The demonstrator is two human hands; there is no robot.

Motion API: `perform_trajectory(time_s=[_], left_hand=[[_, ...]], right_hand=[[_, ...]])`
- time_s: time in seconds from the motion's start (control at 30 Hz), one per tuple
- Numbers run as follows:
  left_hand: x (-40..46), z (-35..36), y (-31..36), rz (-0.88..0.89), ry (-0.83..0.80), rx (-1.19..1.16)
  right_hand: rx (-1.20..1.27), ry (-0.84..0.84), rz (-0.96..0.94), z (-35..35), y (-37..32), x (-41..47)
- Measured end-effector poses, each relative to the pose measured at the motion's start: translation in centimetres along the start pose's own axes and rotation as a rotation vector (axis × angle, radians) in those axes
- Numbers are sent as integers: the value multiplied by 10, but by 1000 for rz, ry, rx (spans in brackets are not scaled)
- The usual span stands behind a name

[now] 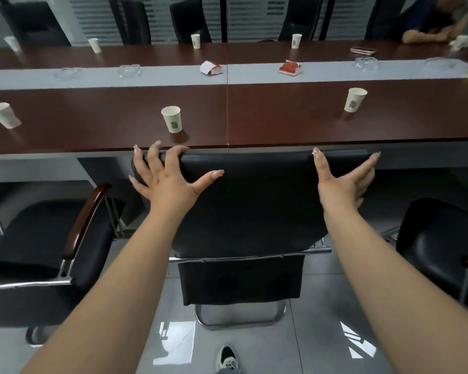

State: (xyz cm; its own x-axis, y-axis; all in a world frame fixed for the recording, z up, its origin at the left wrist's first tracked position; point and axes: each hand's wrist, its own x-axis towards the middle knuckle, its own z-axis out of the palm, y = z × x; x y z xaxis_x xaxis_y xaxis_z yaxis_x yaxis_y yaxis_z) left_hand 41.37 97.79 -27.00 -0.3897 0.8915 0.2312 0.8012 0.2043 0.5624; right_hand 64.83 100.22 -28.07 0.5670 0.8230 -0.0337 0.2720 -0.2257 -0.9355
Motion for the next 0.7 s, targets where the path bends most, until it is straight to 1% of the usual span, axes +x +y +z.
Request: perform_trajectory(time_s=[0.03,0.07,0.1,0.13,0.17,0.23,0.3,0.37,0.43,0.57,0.7], left_hand=[[-2,-1,-2,10,-10,34],[-3,-4,-3,28,-29,85],[-2,-8,-4,49,-46,144],[0,-13,-5,70,-63,205],[3,-18,-4,87,-82,263],[8,-28,-6,108,-131,316],[13,-34,-7,124,-222,304],[16,-38,-10,150,-286,308],[19,-39,-11,172,-295,312],[25,-37,-13,216,-265,290],[31,-34,-16,238,-247,275]], right_hand=[[-71,20,-85,-1,-1,-7],[-182,16,-214,-2,-2,-14],[-322,-32,-370,-3,-7,-19],[-477,-132,-513,-3,-14,-21],[-632,-253,-615,-3,-25,-21],[-881,-460,-717,1,-50,-17],[-1019,-612,-716,7,-70,-13],[-1065,-676,-698,15,-79,-11],[-1064,-663,-668,21,-80,-11],[-1064,-581,-665,26,-76,-12],[-1046,-572,-649,28,-77,-15]])
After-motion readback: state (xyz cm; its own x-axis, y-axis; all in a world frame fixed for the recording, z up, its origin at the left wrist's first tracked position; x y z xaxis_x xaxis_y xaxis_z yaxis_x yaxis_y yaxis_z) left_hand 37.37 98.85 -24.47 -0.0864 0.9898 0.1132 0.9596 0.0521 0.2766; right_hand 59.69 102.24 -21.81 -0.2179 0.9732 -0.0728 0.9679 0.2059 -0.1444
